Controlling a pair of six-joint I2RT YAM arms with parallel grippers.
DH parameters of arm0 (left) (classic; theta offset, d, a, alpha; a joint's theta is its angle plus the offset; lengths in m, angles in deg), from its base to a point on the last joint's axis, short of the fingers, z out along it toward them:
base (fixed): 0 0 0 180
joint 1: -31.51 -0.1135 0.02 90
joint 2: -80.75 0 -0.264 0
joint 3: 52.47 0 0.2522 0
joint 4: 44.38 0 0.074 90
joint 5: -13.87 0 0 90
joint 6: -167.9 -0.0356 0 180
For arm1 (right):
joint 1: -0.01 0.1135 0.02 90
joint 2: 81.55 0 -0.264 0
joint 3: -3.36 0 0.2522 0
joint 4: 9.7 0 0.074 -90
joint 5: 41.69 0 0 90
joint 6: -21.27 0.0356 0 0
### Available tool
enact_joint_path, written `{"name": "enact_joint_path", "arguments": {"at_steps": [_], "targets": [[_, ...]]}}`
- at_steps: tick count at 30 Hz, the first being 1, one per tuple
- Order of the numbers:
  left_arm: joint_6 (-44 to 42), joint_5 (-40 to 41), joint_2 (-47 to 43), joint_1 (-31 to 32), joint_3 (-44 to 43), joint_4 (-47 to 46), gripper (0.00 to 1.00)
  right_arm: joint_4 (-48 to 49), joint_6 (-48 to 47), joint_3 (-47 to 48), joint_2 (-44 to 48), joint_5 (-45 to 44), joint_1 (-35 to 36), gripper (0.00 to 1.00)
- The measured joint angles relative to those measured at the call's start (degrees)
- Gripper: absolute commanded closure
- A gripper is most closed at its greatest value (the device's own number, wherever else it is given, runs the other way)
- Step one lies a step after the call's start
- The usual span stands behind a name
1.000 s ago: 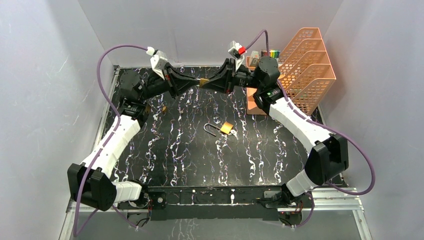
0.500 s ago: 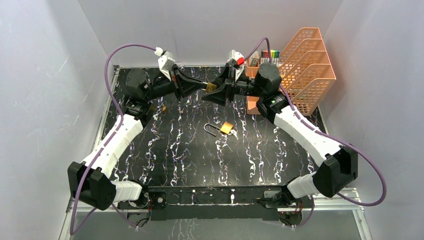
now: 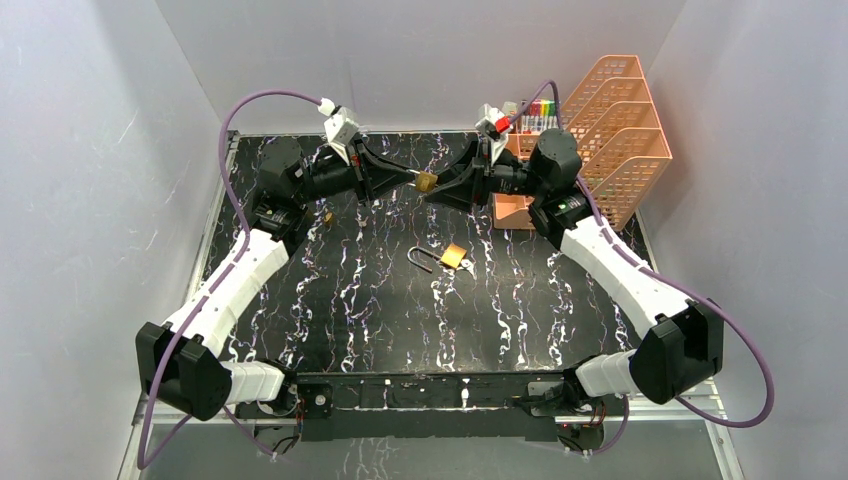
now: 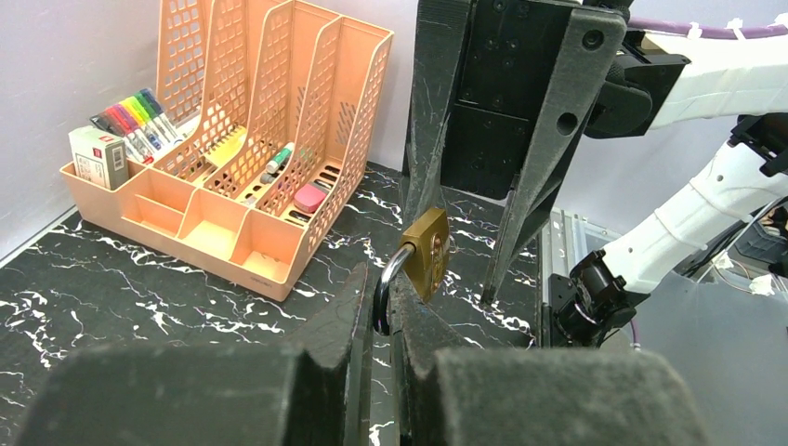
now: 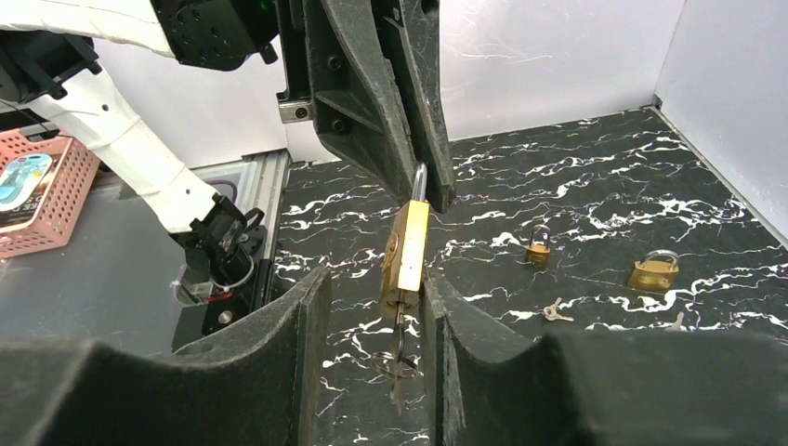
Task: Lock with the key
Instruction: Lock the lock, then place the lock at the center of the board.
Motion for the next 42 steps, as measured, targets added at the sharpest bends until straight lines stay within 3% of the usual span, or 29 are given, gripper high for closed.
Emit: {"name": "enact_joint_path", "arguments": {"at_steps": [9,11,13,15,26,30,35,42], "targets": [[-0.86,0.04,-0.21,-0.22,-0.74,1.66,1.00,-0.07,0.85,0.00,0.27,1.52,-1.62,0.66],[-1.02,0.04,-0.44,-0.59,-0.74,1.74,1.00,-0.17,0.87,0.00,0.64,1.55,-2.04,0.74],[-1.15,0.28,-0.74,-1.09,-0.76,1.79,1.00,-0.30,0.99,0.00,1.22,1.91,-2.68,0.90],[-1.13,0.04,-0.97,-1.60,-0.76,1.81,1.00,0.03,1.14,0.00,1.59,1.91,-3.01,1.00],[-0.92,-1.19,-1.38,-1.99,-0.76,2.13,1.00,0.45,3.34,0.00,1.68,2.28,-3.49,1.00],[-1.17,-0.59,-2.58,-5.19,-0.74,3.38,1.00,0.32,3.39,-1.51,2.73,3.16,-5.66,1.00],[-2.64,5.46,-5.08,-11.87,-0.59,8.48,1.00,0.09,3.47,-7.11,7.46,2.78,-8.54,1.00],[-10.47,20.75,-7.97,-11.63,-1.25,27.78,1.00,-2.19,2.26,-11.96,8.87,-3.71,-5.28,1.00]]}}
